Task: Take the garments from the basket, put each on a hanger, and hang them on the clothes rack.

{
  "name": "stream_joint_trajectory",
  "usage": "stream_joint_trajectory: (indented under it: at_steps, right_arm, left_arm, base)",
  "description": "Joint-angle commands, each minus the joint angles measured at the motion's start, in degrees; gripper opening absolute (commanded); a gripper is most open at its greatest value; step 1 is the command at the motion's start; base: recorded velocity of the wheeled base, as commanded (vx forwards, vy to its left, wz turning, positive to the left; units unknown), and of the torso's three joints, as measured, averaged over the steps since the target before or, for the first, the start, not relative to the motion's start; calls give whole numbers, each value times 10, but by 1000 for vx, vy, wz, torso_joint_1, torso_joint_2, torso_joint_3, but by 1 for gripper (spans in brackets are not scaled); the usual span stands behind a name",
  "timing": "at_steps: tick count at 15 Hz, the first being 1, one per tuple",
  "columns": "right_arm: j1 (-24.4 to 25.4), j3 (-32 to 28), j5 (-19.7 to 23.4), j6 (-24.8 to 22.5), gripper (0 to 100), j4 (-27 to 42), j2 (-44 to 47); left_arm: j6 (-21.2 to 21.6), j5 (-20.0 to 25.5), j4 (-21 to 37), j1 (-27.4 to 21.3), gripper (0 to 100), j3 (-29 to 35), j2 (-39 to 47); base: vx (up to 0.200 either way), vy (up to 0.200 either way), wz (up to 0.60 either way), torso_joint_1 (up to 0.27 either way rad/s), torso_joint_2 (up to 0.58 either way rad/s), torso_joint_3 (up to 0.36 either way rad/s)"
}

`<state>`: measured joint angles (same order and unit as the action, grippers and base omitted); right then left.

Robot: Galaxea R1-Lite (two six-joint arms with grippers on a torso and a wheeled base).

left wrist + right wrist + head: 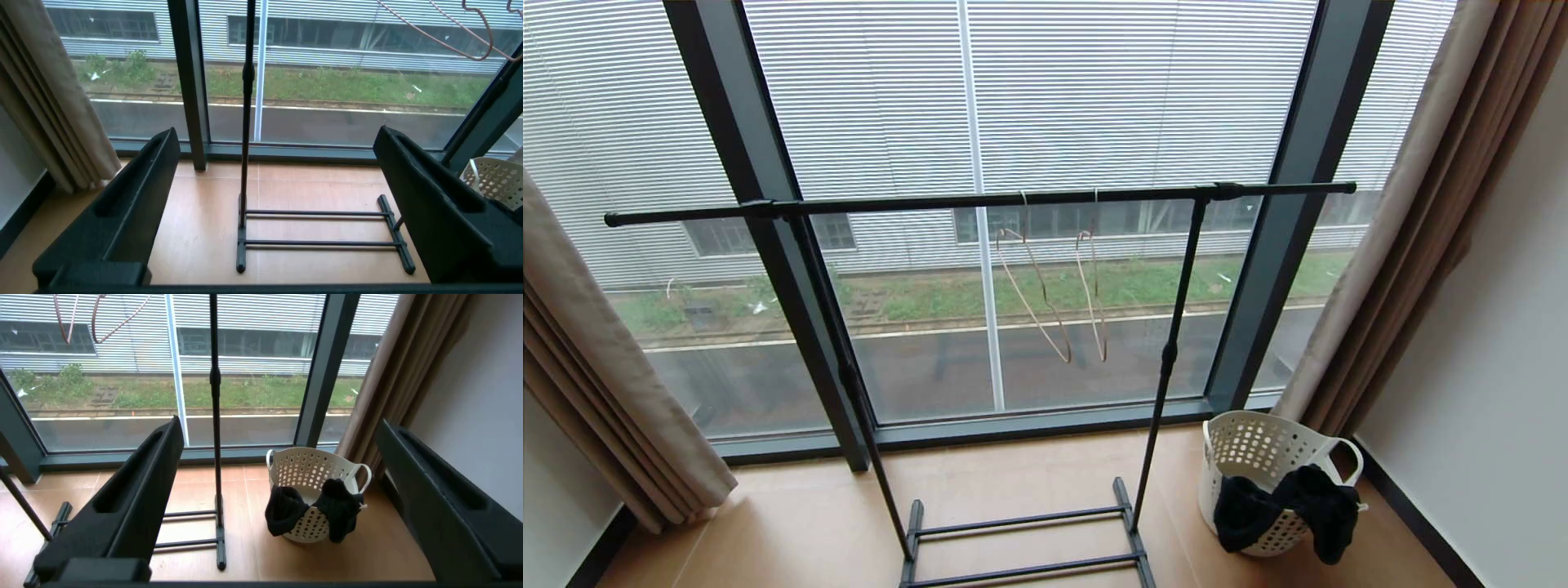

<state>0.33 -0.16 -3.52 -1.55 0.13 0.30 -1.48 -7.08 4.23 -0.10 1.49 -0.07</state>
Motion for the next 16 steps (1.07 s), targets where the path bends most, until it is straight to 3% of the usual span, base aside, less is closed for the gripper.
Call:
stream_joint_trajectory:
  at_steps: [1,16]
  right_arm:
    - [0,0,0,0,100,0,1]
    - [1,-2,6,22,100,4,0]
  left_arm:
    - [1,1,0,0,100,0,1]
    - [-5,2,0,-1,100,2,1]
  base:
    - [0,0,0,0,0,0]
    - [0,0,0,0,0,0]
